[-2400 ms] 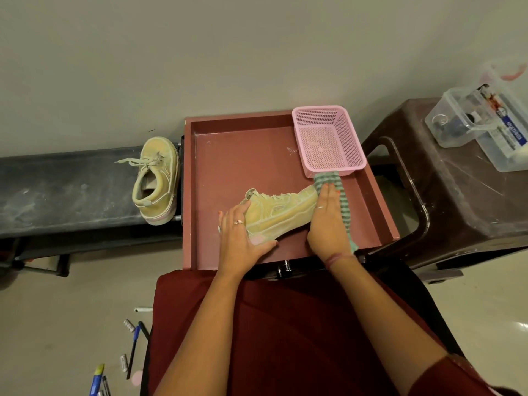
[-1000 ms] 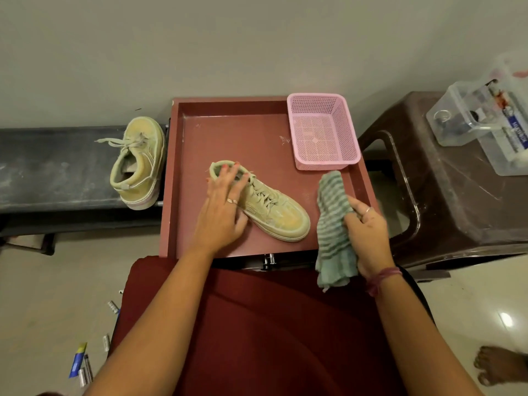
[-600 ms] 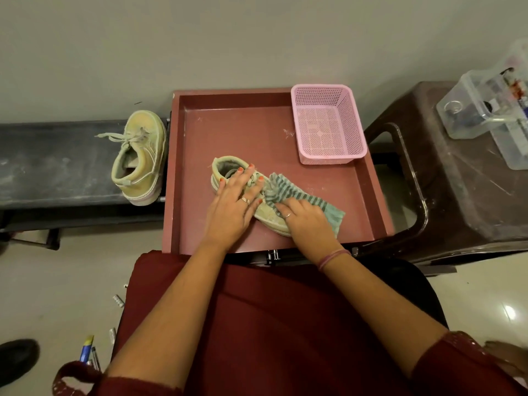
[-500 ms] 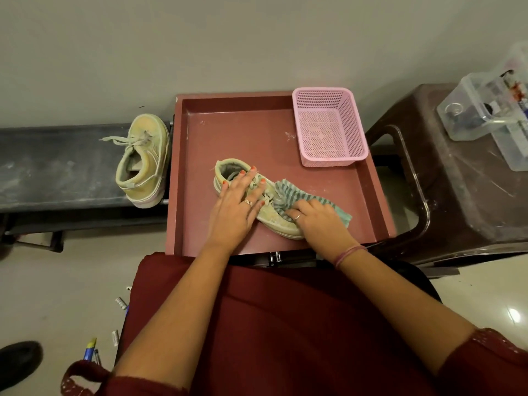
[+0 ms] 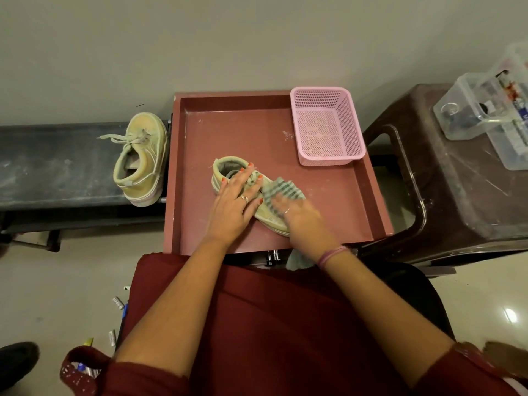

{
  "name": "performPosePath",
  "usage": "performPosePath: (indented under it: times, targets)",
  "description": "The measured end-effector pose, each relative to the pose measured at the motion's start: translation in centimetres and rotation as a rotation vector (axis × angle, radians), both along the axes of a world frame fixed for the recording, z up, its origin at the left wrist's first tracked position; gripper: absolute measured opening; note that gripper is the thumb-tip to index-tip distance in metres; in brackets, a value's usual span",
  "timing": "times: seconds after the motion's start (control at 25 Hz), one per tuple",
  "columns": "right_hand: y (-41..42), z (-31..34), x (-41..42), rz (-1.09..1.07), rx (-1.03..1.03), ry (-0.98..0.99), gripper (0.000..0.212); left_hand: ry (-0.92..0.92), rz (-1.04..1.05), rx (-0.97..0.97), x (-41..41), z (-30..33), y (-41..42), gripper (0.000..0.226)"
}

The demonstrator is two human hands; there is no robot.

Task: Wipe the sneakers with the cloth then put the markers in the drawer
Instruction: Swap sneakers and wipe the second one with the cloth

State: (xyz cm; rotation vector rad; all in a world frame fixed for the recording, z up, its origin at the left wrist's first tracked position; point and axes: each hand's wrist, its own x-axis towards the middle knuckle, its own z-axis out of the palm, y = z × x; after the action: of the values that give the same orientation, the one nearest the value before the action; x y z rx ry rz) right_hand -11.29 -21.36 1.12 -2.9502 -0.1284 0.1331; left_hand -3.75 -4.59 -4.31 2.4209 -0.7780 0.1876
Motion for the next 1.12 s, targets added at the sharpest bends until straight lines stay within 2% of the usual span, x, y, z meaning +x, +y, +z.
performPosePath:
  times: [0.16,0.24,0.36,0.4,0.52,0.6,0.64,0.68,0.8,0.84,0.92,1.04,1.12]
  targets:
    - [0.0,-1.9,-3.4,0.138,-0.215,0.064,0.057,0.005,0.009,-0.001,-0.2,0.3,0.0,0.042]
    - [-2.5,-2.4,-5.3,0.218,-0.313,-0.049,0.056,0.026,0.011,-0.006,-0.2,0.5,0.0,0.043]
    - [-5.7,-1.2,-5.9,0.311,-0.383,-0.067,0.051,0.034,0.02,-0.008,-0.1,0.4,0.0,0.044]
    - [-6.3,-0.5,-6.0,0.284,-0.392,-0.053,0.051,0.034,0.014,-0.013,-0.1,0.3,0.0,0.044]
    - [-7.5,2.1,-4.2,-0.084,-0.189,0.073,0.092,0.014,0.013,-0.016,0.0,0.0,-0.1,0.044]
    - [-7.5,2.8,-2.2,-0.261,0.067,-0.052,0.067,0.016,0.017,-0.021,0.2,-0.1,-0.1,0.044]
    - [-6.4,3.1,-1.6,-0.278,0.104,-0.068,0.062,0.018,0.017,-0.021,0.1,-0.2,-0.1,0.044]
    - [-5.0,2.7,-1.1,-0.227,0.064,-0.053,0.067,0.018,0.014,-0.02,0.1,-0.2,-0.1,0.044]
    - [-1.1,1.0,-1.8,0.069,-0.155,0.204,0.109,0.017,0.001,-0.018,0.1,-0.1,0.0,0.046]
    - [-1.2,0.2,-2.3,0.11,-0.198,0.227,0.114,0.02,-0.003,-0.01,0.1,-0.1,0.1,0.045]
    - [-3.0,-0.6,-2.8,0.173,-0.215,0.169,0.102,0.027,0.006,0.001,0.1,0.0,0.0,0.046]
    - [-4.6,2.1,-2.6,0.219,-0.229,0.084,0.055,0.054,0.011,0.002,0.0,0.2,0.0,0.047]
    - [-5.4,3.6,-1.5,0.203,-0.3,0.076,0.041,0.045,0.015,-0.003,0.0,0.1,-0.1,0.047]
